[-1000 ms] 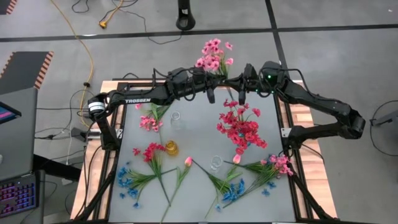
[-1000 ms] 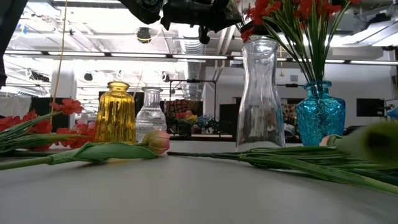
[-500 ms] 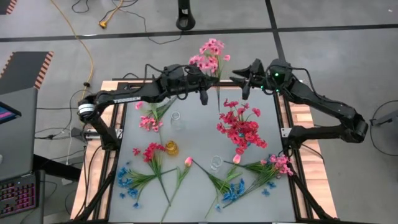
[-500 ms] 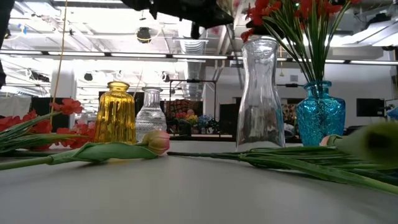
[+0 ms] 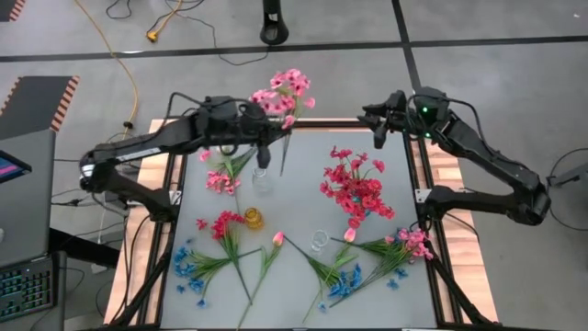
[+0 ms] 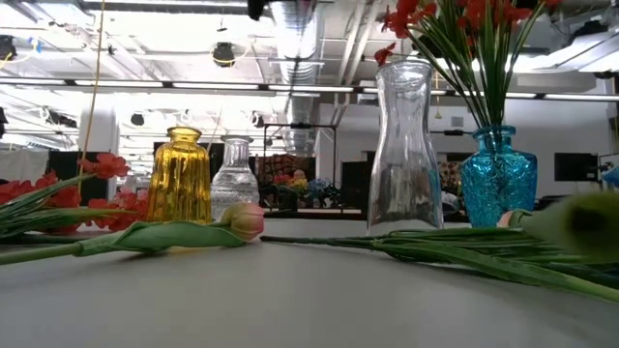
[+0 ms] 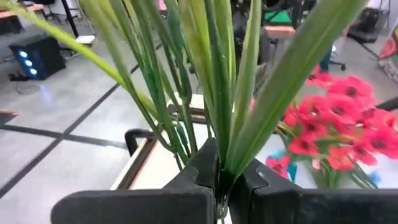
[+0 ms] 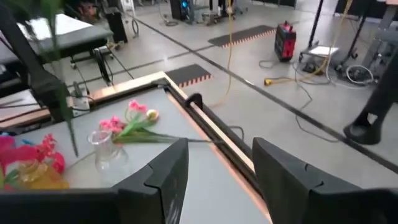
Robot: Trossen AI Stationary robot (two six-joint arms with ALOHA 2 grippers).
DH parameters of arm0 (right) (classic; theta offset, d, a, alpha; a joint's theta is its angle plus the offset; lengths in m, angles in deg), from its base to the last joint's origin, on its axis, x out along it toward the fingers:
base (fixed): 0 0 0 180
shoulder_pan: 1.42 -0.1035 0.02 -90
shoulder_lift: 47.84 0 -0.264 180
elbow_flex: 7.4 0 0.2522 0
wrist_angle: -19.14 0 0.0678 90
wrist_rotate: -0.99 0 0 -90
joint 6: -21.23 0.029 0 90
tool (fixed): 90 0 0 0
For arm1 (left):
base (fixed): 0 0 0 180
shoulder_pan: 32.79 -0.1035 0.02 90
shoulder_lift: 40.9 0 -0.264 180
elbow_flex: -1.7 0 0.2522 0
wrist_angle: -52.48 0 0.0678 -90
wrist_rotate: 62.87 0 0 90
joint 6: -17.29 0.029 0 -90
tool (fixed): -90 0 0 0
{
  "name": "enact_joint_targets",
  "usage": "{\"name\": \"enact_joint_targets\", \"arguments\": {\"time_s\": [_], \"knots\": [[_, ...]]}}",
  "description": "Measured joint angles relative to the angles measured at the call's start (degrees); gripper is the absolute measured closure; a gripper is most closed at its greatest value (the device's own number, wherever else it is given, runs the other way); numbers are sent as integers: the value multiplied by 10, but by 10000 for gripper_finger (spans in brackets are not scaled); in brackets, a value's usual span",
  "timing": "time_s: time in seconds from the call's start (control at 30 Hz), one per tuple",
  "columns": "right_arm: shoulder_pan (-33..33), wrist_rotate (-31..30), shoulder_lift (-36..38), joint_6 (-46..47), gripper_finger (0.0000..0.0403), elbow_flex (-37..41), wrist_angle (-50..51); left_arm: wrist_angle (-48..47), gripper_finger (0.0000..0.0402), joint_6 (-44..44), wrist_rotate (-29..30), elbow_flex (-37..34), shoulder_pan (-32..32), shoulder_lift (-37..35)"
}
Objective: Sort flowers into vase by color
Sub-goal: Put the top right pink flowers into the top transparent vase
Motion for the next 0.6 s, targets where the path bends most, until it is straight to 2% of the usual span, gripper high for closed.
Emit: {"name": "enact_joint_targets", "arguments": {"time_s": [0.2, 0.33, 0.43, 0.6], "knots": [[-1, 0, 4, 0, 200, 0, 22, -71, 402, 24, 104, 0, 49, -50], [-1, 1, 4, 0, 200, 0, 22, -70, 401, 24, 164, -29, 65, -81], [-1, 1, 4, 0, 200, 0, 22, -20, 401, 25, 168, -91, 65, -109], [-1, 2, 4, 0, 200, 0, 22, 120, 401, 55, 179, -205, 50, -155]]}}
